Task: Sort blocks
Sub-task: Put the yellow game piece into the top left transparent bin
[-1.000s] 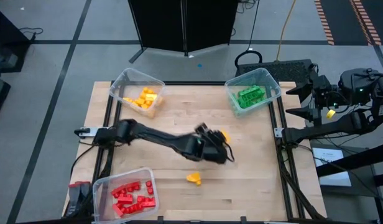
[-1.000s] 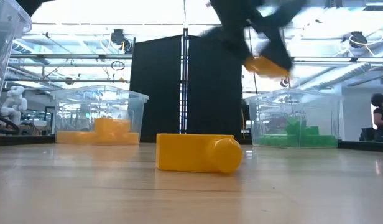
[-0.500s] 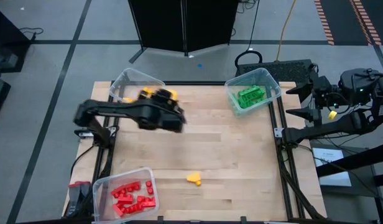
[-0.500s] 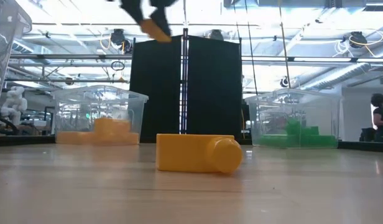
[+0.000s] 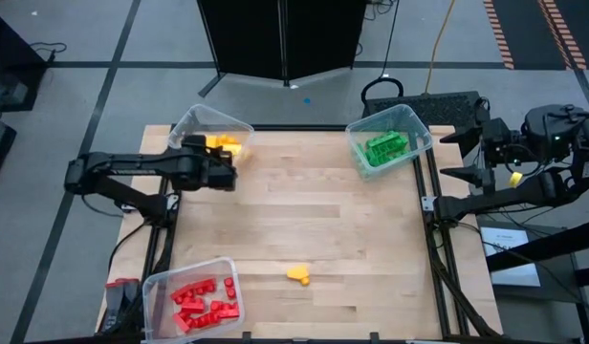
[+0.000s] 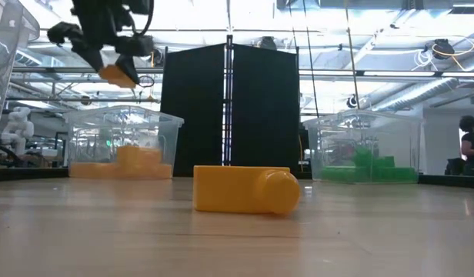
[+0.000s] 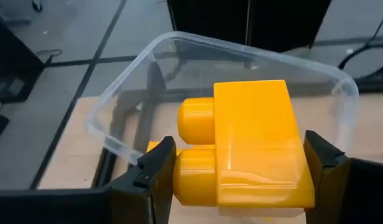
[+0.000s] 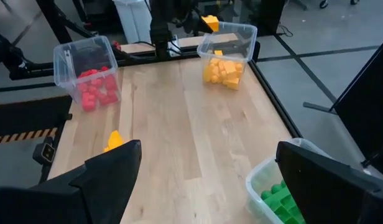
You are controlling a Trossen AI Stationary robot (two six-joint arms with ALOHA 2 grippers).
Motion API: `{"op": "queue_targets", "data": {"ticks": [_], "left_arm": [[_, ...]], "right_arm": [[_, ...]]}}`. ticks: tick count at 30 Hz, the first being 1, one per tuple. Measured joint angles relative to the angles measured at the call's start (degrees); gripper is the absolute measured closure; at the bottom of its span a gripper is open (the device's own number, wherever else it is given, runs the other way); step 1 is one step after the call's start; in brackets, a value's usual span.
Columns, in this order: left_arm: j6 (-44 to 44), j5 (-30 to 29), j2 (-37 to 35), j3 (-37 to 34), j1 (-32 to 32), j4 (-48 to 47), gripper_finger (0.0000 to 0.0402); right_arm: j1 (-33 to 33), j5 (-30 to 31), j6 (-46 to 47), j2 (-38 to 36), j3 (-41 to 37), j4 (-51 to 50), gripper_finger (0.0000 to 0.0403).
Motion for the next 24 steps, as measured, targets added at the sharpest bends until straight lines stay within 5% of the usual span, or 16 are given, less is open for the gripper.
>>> {"op": "queue_targets", "data": {"ticks": [5, 11, 13, 17, 24], "left_arm": [[4.32, -0.45, 0.44, -0.79, 3.48, 5.38, 0.0209], [7.66, -0.98, 1.43, -0.79, 9.53, 8.21, 0.0037], [9.69, 0.85, 1.46, -0.79, 10.93, 9.24, 0.0016], [17.50, 6.74, 1.21, -0.79, 10.71, 16.20, 0.0045], [44.76, 23.26, 1.09, -0.78, -1.09, 44.52, 0.0082]], "right_arm": [[0.01, 0.00, -0.22, 0.00, 0.00, 1.47, 0.0035], [0.00, 0.00, 0.48, 0.00, 0.00, 2.76, 0.0035], [0.01, 0.00, 0.95, 0.00, 0.00, 2.61, 0.0035], [0.01, 0.00, 1.14, 0.00, 0.00, 2.58, 0.0035], [0.01, -0.02, 1.22, 0.00, 0.00, 2.56, 0.0035]]}}
